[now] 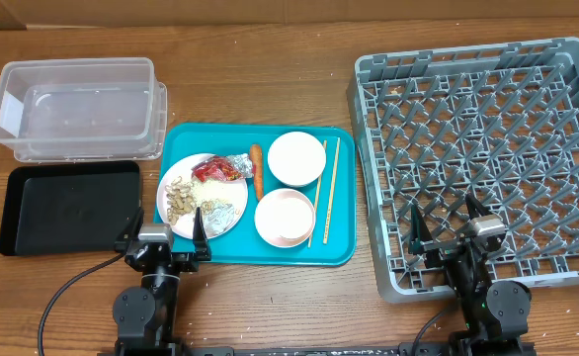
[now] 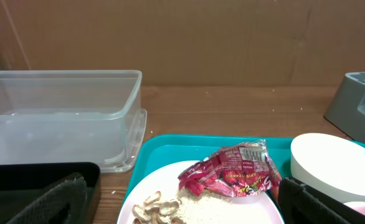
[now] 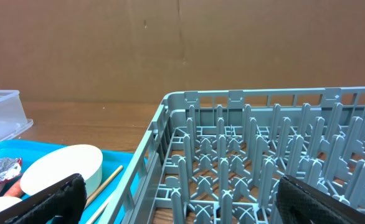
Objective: Sort waste into correct bins and load items into the dishwasher
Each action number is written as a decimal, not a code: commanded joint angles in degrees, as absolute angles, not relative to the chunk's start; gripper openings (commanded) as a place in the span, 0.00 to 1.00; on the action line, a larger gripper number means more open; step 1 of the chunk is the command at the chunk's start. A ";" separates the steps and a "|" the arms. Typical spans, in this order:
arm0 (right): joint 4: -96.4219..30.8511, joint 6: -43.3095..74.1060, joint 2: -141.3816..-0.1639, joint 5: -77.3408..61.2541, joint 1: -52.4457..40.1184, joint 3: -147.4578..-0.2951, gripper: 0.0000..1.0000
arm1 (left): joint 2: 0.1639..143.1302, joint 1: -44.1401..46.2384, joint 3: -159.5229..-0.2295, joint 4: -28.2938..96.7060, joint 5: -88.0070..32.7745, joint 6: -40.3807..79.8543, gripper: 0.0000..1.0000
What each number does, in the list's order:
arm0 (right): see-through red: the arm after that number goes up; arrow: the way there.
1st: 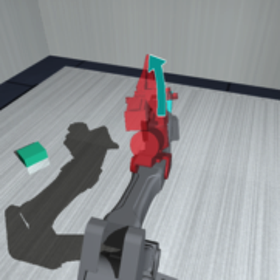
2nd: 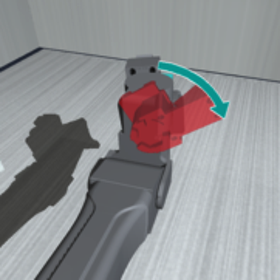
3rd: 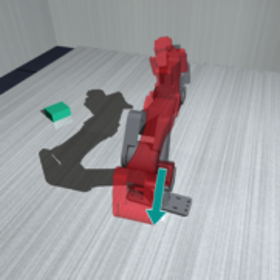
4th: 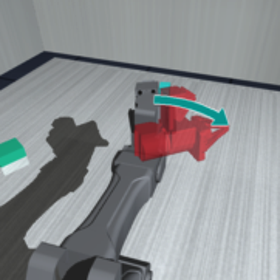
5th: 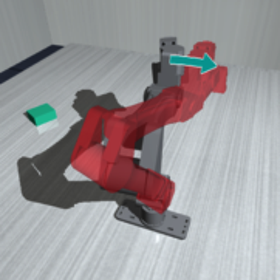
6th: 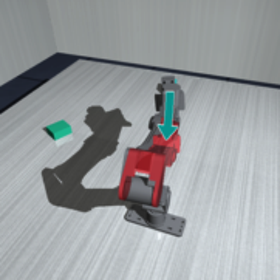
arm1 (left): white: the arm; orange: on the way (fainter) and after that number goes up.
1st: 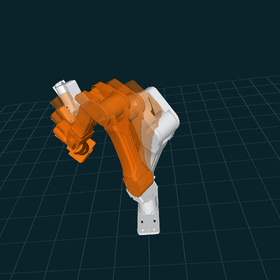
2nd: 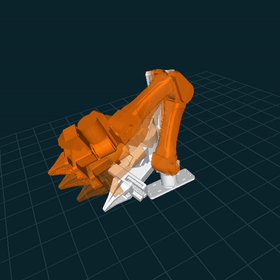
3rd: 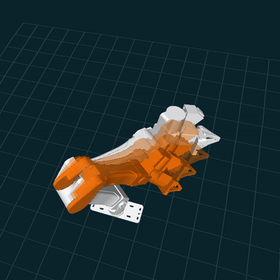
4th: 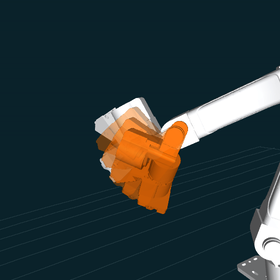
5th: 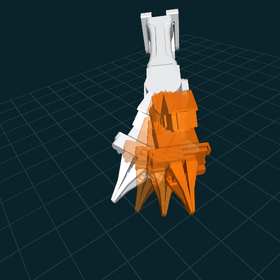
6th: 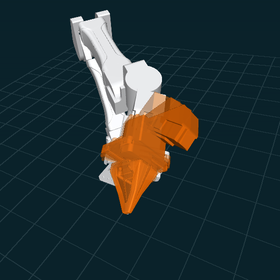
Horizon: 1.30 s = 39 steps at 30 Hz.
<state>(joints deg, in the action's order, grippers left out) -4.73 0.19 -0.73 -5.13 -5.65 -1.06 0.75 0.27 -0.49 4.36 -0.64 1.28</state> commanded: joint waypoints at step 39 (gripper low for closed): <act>-62.81 10.28 -52.25 -3.84 -5.50 -65.28 1.00 | 54.50 0.01 -72.58 62.87 -4.38 6.22 1.00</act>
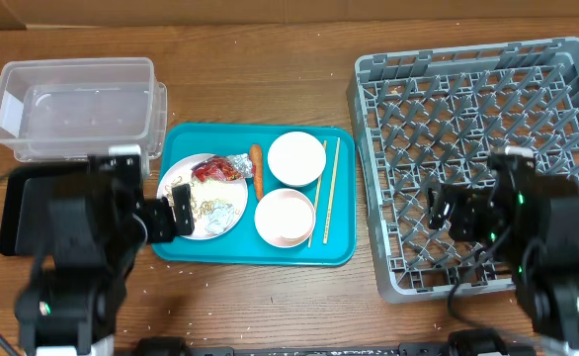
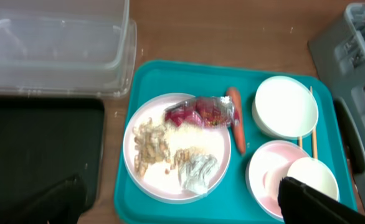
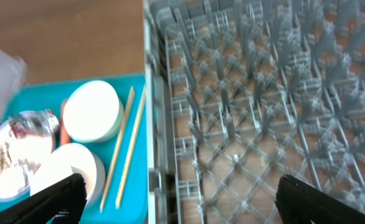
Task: Sort waste into correct bins and load items into the dishwasher
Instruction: 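Reach the left gripper to the plate and grasp the red wrapper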
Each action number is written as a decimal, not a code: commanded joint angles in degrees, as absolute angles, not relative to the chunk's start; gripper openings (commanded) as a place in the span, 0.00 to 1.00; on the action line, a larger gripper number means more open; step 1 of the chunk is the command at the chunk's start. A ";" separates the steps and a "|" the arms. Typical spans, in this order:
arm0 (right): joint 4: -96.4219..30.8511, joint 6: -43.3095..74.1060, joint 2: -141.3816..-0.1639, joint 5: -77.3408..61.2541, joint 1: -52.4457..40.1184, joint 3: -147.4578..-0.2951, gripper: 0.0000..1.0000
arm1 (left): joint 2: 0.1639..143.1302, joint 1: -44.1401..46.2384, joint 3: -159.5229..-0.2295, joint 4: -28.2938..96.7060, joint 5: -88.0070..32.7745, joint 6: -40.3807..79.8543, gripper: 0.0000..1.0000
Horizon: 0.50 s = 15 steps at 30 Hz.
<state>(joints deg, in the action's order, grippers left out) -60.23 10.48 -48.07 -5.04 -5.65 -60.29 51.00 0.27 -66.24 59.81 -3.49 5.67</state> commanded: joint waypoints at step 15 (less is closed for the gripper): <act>-66.35 10.26 -61.73 -0.01 -5.50 -67.85 1.00 | 65.12 0.03 -76.29 61.17 -14.15 10.11 1.00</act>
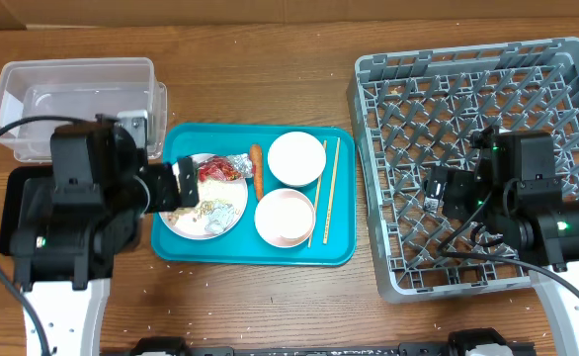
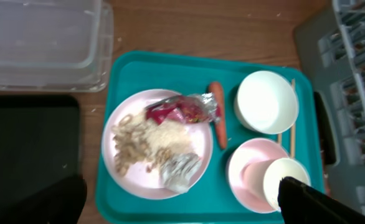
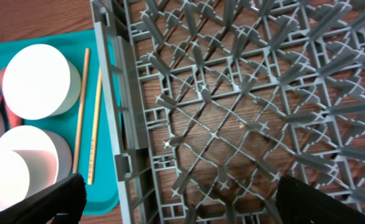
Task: Sort waste into correct bins and load items into the dishwasher
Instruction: 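Reach the left gripper to the plate and grasp the red wrapper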
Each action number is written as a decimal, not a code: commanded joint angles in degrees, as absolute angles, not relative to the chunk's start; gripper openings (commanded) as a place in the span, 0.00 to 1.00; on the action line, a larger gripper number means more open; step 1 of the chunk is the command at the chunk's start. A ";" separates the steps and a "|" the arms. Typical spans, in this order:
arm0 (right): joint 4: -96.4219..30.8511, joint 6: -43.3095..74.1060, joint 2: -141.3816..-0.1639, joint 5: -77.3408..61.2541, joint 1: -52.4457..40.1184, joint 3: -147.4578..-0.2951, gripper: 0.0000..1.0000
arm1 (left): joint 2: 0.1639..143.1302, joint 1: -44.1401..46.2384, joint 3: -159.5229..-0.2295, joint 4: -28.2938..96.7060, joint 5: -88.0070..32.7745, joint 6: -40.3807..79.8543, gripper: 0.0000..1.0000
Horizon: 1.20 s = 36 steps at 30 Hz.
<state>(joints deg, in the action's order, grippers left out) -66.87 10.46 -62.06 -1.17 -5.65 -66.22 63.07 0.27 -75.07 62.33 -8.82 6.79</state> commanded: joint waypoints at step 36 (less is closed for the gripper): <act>-66.94 10.28 -61.76 -0.03 -5.50 -67.85 1.00 | 104.57 10.26 -76.29 45.60 -6.33 35.35 0.59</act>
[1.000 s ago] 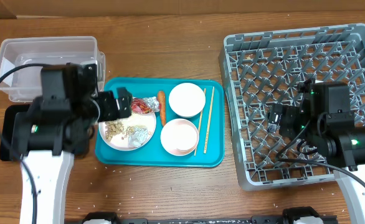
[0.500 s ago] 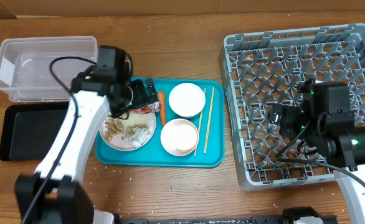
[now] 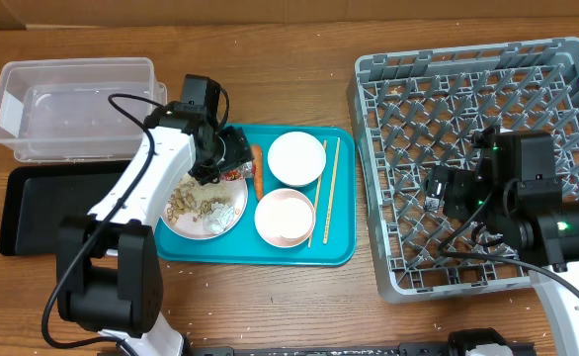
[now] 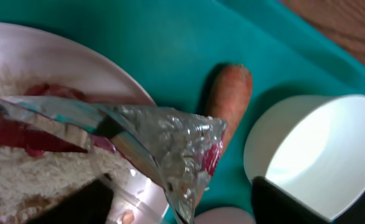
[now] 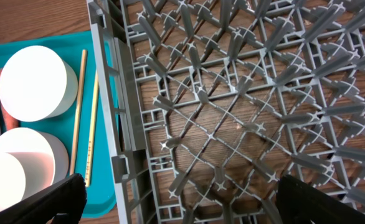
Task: Sort waste into correct bins and load items into the dishwasher
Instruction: 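Reach the left gripper to the plate and grasp the red wrapper, then carry the wrapper left and drop it into the clear bin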
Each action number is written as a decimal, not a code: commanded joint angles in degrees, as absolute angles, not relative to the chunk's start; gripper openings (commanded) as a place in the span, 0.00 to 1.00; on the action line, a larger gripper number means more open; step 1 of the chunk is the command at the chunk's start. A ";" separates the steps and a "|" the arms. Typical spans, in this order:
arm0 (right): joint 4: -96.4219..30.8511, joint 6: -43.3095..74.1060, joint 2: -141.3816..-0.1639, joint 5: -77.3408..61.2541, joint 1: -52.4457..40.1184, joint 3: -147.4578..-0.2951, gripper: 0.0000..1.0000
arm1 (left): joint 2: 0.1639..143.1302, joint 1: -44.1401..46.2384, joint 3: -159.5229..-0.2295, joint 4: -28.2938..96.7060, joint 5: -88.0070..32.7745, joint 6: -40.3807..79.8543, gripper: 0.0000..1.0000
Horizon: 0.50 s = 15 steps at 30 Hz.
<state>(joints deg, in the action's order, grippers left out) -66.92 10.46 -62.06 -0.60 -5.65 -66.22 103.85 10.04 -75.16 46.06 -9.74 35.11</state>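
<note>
On the white plate lies a red and silver snack wrapper, along with peanut shells and a foil ball. My left gripper is low over the plate. It is open, and the wrapper's foil end lies between its fingers. A carrot lies on the teal tray beside the plate. Over the grey dish rack hovers my right gripper, open and holding nothing.
The tray also holds a white bowl, a pink bowl with a white cup in it, and chopsticks. A clear plastic bin and a black tray stand at the left.
My left gripper was high above the tray's left side with the whole tray in view. Now it is down at the plate, open around the wrapper. The right arm has barely moved.
Both arms first sat low at the table's front edge, looking level across it. Then they were raised, the left over the tray and the right over the rack. The right stays there; the left has come down to the wrapper.
</note>
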 commanded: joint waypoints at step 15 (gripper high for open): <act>-67.64 10.26 -61.76 -0.01 -5.50 -67.85 1.00 | 102.69 9.91 -79.48 50.52 -5.74 32.25 0.04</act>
